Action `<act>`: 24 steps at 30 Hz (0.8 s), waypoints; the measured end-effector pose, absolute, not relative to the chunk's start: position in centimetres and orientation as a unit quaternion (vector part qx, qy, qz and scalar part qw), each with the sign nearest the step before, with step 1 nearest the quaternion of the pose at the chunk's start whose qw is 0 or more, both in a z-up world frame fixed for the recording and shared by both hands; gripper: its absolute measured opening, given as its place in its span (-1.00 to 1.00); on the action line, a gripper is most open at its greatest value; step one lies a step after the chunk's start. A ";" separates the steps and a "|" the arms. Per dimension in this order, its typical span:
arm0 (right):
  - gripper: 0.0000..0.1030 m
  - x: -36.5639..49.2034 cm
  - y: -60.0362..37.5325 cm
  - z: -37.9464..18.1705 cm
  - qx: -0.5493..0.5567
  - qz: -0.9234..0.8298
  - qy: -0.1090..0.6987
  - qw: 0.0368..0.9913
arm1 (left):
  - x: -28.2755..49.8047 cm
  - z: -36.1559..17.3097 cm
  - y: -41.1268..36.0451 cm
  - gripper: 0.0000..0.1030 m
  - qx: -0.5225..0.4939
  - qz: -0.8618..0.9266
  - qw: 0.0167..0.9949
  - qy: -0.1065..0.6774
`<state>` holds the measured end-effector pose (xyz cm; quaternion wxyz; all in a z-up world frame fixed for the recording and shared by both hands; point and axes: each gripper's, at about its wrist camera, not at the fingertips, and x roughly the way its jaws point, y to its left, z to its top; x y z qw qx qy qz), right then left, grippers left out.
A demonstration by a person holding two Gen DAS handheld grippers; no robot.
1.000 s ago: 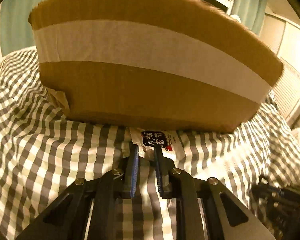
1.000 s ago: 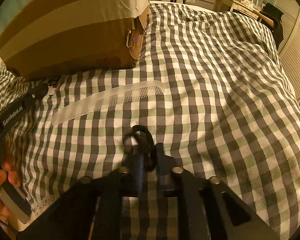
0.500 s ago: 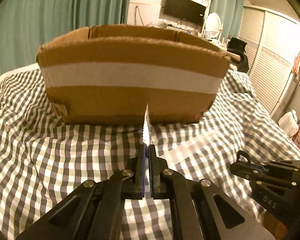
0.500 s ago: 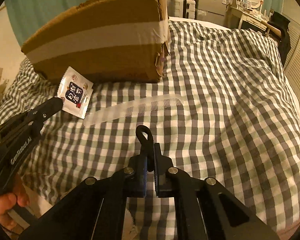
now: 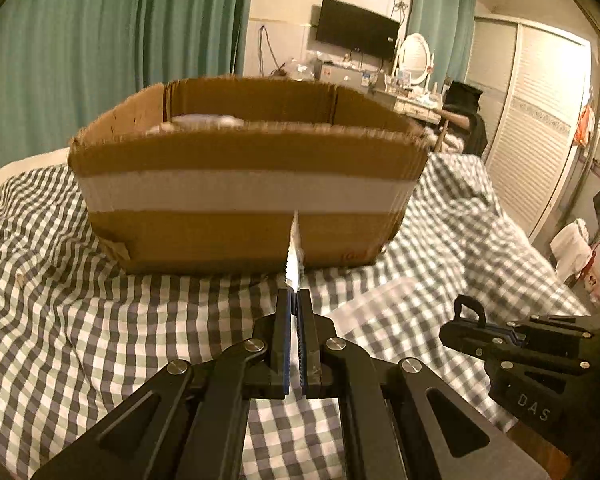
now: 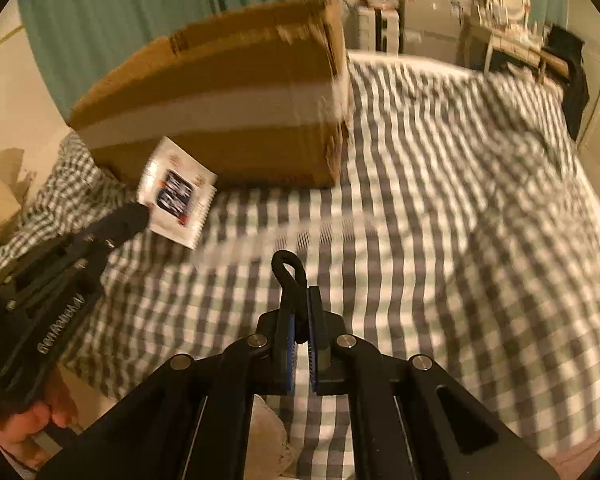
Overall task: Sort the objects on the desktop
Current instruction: 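Carry the white packet and hair tie into the cardboard box and release both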
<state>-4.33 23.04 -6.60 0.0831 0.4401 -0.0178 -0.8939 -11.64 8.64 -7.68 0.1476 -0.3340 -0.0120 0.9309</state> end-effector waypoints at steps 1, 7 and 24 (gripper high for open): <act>-0.91 -4.1 23.0 -5.8 0.430 -0.898 -0.025 0.093 | -11.5 -7.2 8.7 -0.95 -0.329 0.932 0.149 -0.013; -0.91 -3.5 22.2 -1.5 0.387 -0.910 -0.045 0.141 | -11.2 -2.9 8.9 -0.95 -0.292 0.942 0.165 -0.018; -0.91 -15.4 19.1 6.3 0.339 -0.918 -0.065 0.193 | -19.0 6.1 5.8 -0.94 -0.221 0.967 0.129 -0.008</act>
